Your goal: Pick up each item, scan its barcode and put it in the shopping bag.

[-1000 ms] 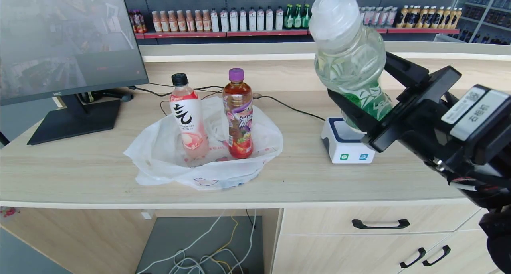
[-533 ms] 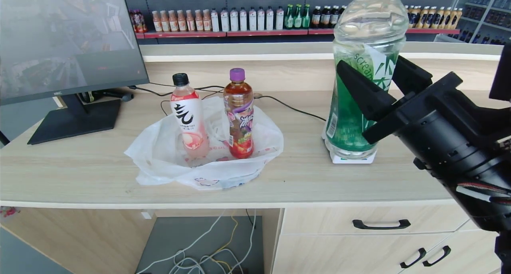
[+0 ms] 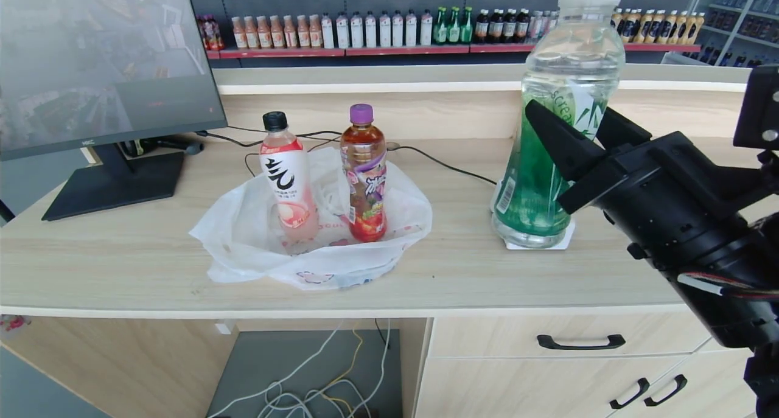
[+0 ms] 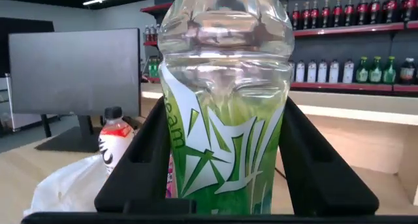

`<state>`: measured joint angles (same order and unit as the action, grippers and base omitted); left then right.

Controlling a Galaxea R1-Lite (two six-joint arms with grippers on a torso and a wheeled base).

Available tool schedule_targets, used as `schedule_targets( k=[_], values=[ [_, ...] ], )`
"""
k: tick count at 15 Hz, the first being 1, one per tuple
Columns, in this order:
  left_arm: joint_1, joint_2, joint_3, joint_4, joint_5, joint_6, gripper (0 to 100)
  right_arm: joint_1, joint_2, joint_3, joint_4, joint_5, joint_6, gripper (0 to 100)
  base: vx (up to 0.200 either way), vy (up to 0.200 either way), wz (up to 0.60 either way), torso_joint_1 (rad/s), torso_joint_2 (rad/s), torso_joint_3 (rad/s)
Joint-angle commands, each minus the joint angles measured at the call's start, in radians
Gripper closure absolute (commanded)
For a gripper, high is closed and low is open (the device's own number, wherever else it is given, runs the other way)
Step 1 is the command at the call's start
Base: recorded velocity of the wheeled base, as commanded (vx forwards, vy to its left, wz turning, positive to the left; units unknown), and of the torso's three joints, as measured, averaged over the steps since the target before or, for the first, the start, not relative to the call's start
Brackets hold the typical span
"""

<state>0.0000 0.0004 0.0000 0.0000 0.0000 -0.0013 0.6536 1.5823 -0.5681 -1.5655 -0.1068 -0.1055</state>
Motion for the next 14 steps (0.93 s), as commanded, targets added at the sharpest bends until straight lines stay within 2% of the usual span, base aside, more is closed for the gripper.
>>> schedule_targets(
  k=[1,6,11,14],
  values=[
    [0.000,0.000,0.000,0.000,0.000,0.000,0,-0.022,-0.033,0.060,-0.005,-0.002,0.009,100,0.000,0.000,0.00,0.000,0.00,0.000],
    [0.000,0.000,0.000,0.000,0.000,0.001,0,-0.012,0.079,0.010,-0.005,-0.002,0.009,100,0.000,0.000,0.00,0.000,0.00,0.000],
    [0.000,0.000,0.000,0.000,0.000,0.001,0,-0.008,0.099,-0.041,-0.005,-0.002,0.032,100,0.000,0.000,0.00,0.000,0.00,0.000],
    [0.000,0.000,0.000,0.000,0.000,-0.002,0,0.020,0.133,-0.110,-0.005,-0.002,0.030,100,0.000,0.000,0.00,0.000,0.00,0.000]
  ],
)
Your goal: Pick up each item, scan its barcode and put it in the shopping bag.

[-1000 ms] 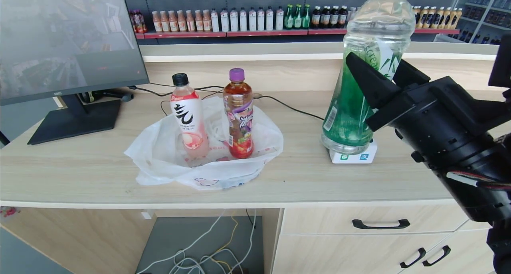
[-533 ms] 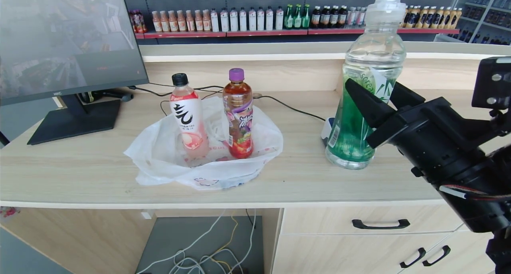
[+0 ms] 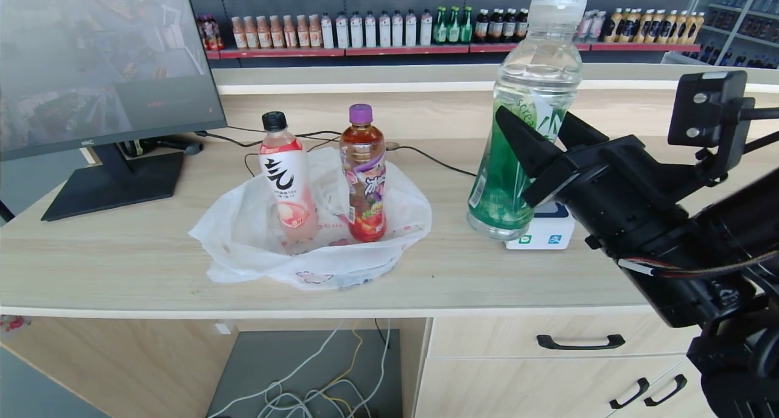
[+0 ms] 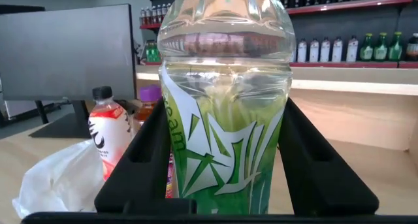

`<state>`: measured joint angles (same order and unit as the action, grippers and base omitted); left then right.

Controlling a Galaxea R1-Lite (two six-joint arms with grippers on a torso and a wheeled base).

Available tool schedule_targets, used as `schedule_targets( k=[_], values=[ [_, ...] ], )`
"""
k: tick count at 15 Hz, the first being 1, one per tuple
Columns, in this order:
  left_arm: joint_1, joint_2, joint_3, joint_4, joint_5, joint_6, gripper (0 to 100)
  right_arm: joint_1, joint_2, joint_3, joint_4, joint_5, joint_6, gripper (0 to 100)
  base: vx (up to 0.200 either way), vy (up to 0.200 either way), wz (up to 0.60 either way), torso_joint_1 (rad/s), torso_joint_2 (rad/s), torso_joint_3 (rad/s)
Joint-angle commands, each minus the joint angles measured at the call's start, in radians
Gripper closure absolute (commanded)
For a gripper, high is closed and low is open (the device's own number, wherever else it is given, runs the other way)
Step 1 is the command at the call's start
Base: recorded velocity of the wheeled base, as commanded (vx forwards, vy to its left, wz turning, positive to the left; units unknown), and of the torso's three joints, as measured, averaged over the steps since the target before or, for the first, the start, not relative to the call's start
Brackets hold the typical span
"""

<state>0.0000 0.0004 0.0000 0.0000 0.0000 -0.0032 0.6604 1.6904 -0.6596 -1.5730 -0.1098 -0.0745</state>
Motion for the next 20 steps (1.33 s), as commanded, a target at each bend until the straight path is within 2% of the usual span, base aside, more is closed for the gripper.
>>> schedule_targets(
  k=[1,4,13,20],
  values=[
    [0.000,0.000,0.000,0.000,0.000,-0.001,0,0.015,0.037,-0.015,0.002,0.001,-0.001,100,0.000,0.200,0.00,-0.002,0.01,0.002],
    [0.000,0.000,0.000,0.000,0.000,0.000,0,0.070,0.052,-0.011,0.002,0.001,-0.002,100,0.000,0.200,0.00,0.004,0.00,0.002],
    [0.000,0.000,0.000,0.000,0.000,0.000,0,0.079,0.014,0.021,0.002,0.001,-0.002,100,0.000,0.200,0.00,0.007,0.00,0.002],
    [0.000,0.000,0.000,0.000,0.000,0.002,0,0.082,0.017,0.001,0.002,0.004,-0.013,100,0.000,0.000,0.00,0.000,0.00,0.000]
  ],
)
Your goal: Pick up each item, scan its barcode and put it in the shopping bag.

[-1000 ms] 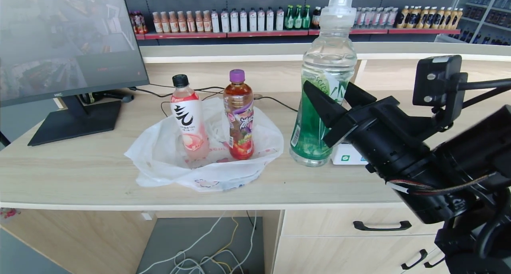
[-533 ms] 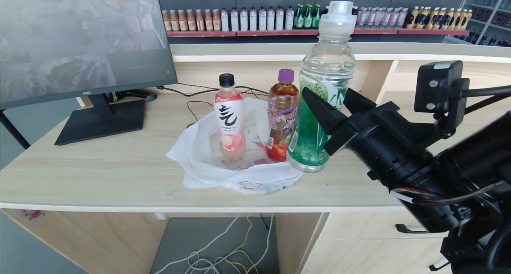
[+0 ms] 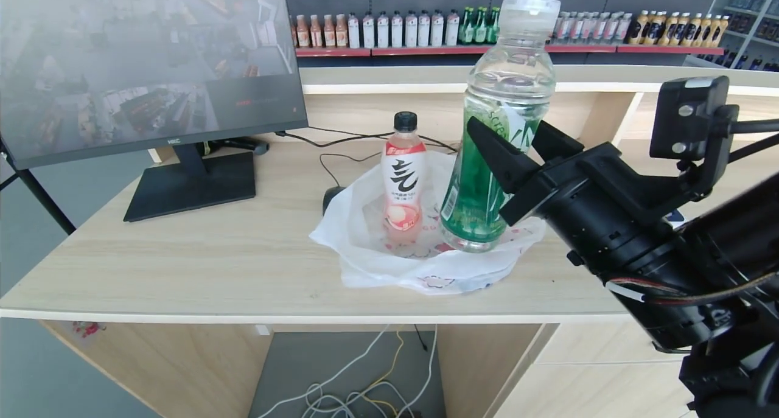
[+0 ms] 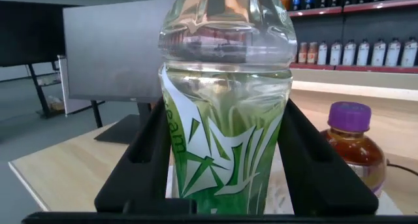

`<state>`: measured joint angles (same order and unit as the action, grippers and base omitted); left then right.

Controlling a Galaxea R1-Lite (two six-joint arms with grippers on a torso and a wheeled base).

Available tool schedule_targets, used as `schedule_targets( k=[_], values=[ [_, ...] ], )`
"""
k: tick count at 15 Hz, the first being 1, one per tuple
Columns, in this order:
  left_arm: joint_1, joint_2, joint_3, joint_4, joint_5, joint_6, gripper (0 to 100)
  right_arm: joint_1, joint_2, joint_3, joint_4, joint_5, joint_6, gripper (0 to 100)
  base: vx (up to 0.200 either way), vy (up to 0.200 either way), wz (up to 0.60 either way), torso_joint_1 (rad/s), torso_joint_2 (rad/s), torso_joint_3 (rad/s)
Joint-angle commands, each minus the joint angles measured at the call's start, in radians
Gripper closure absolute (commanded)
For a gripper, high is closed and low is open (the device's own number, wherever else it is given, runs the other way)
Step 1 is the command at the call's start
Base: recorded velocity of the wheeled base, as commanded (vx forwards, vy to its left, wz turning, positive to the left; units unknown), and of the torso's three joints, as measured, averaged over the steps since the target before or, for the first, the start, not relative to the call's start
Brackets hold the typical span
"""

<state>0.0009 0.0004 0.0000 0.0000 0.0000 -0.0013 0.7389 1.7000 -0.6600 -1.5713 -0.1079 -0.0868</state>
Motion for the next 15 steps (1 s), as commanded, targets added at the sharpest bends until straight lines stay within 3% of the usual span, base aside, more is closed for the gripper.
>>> schedule_targets(
  k=[1,9,15],
  values=[
    [-0.001,0.000,0.000,0.000,0.000,0.000,0,0.004,0.024,0.002,0.000,0.002,-0.001,100,0.000,0.000,0.00,0.000,0.00,0.000],
    [-0.001,0.000,0.000,0.000,0.000,-0.002,0,0.017,0.175,-0.119,0.000,0.000,-0.011,100,0.000,0.000,0.00,0.000,0.00,0.000],
    [-0.001,0.000,0.000,0.000,0.000,0.000,0,-0.043,0.198,-0.101,0.000,0.002,-0.019,100,0.000,0.000,0.00,0.000,0.00,0.000]
  ],
)
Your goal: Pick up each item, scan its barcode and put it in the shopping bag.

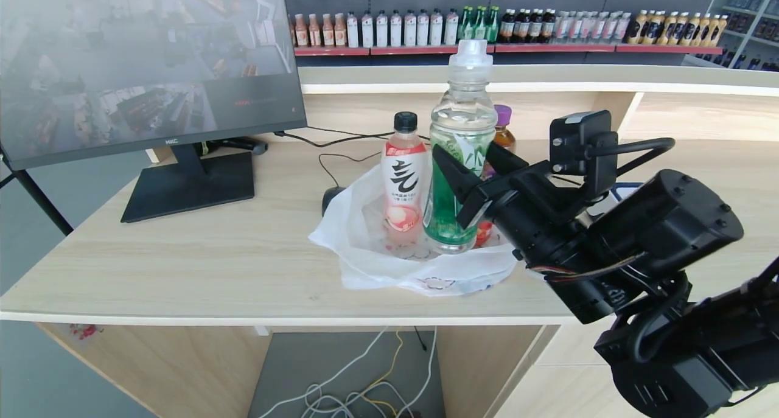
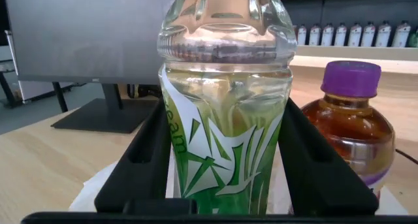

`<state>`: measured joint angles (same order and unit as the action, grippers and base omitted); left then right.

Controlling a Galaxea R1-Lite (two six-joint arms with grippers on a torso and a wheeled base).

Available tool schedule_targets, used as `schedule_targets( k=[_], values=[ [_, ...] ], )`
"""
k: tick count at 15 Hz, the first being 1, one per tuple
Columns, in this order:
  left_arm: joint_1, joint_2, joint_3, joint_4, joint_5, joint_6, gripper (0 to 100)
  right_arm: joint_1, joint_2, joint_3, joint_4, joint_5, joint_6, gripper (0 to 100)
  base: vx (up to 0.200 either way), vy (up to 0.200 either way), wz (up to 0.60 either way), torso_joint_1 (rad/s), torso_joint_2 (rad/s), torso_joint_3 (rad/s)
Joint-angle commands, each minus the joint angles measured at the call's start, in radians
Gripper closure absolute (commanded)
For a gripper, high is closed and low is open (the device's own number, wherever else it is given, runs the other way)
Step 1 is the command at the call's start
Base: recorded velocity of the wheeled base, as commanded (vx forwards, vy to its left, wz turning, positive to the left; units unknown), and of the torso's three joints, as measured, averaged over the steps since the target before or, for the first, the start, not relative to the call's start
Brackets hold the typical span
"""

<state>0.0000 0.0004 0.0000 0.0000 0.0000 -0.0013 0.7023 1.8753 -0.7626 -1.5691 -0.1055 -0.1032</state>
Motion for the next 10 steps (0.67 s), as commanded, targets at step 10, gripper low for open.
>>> schedule_targets(
  k=[10],
  values=[
    [0.000,0.000,0.000,0.000,0.000,0.000,0,-0.009,0.099,-0.064,-0.002,0.003,-0.029,100,0.000,0.000,0.00,0.000,0.00,0.000]
  ],
)
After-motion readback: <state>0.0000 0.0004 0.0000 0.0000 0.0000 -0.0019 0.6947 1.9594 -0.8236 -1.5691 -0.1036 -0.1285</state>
